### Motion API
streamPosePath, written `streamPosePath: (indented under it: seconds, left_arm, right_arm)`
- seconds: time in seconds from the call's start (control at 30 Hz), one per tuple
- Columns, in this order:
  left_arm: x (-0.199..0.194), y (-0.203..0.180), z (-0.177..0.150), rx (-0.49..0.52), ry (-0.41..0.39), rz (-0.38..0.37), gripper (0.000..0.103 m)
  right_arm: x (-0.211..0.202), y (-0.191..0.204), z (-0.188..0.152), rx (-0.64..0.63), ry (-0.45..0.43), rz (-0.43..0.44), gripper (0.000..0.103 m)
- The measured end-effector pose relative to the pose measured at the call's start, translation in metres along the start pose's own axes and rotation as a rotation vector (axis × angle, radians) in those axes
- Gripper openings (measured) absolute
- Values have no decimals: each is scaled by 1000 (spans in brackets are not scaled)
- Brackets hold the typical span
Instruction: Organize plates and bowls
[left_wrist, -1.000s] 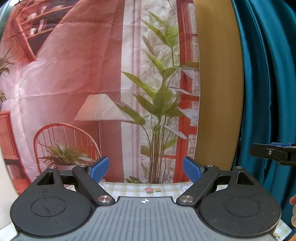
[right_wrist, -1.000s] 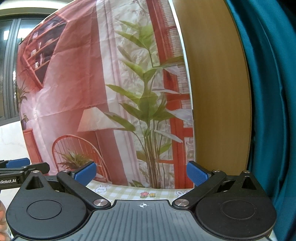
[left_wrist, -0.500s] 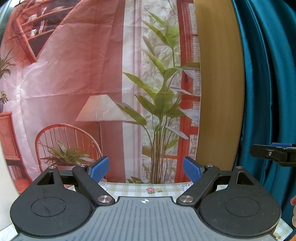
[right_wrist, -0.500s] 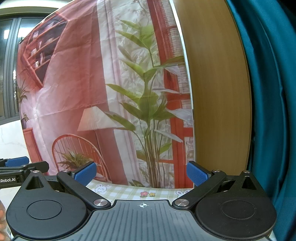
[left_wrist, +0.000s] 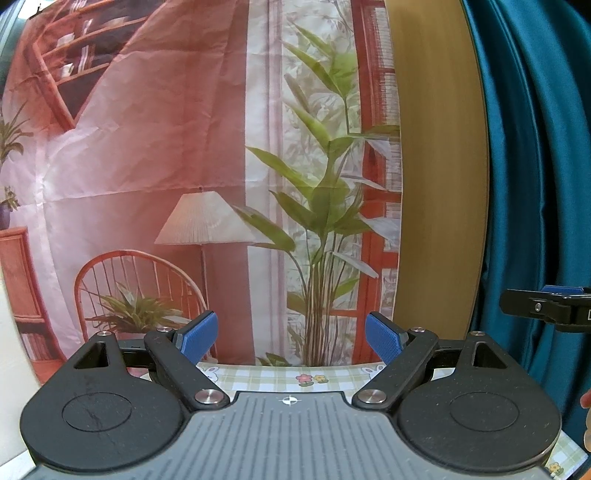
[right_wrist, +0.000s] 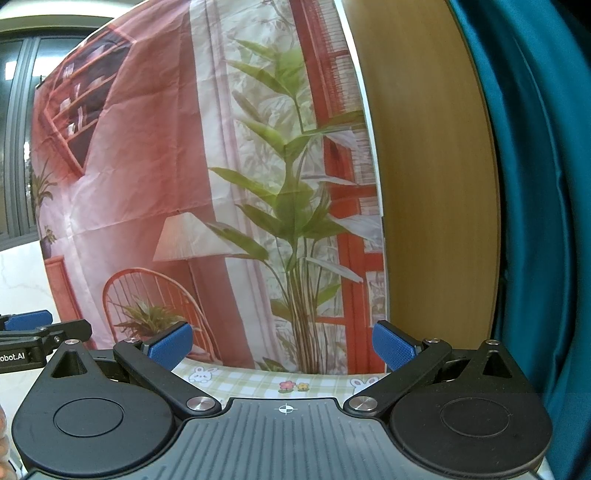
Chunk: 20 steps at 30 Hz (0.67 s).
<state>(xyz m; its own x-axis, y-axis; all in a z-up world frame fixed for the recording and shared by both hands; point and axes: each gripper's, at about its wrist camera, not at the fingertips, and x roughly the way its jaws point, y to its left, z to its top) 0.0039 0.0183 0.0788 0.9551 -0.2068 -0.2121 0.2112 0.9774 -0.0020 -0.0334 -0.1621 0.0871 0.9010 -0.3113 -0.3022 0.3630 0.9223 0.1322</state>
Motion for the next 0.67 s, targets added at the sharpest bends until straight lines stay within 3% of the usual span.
streamPosePath:
  seconds: [0.67]
  left_arm:
    - [0, 2, -3, -1, 7, -6, 89]
  right_arm:
    - [1, -4, -7, 10, 11, -3, 103]
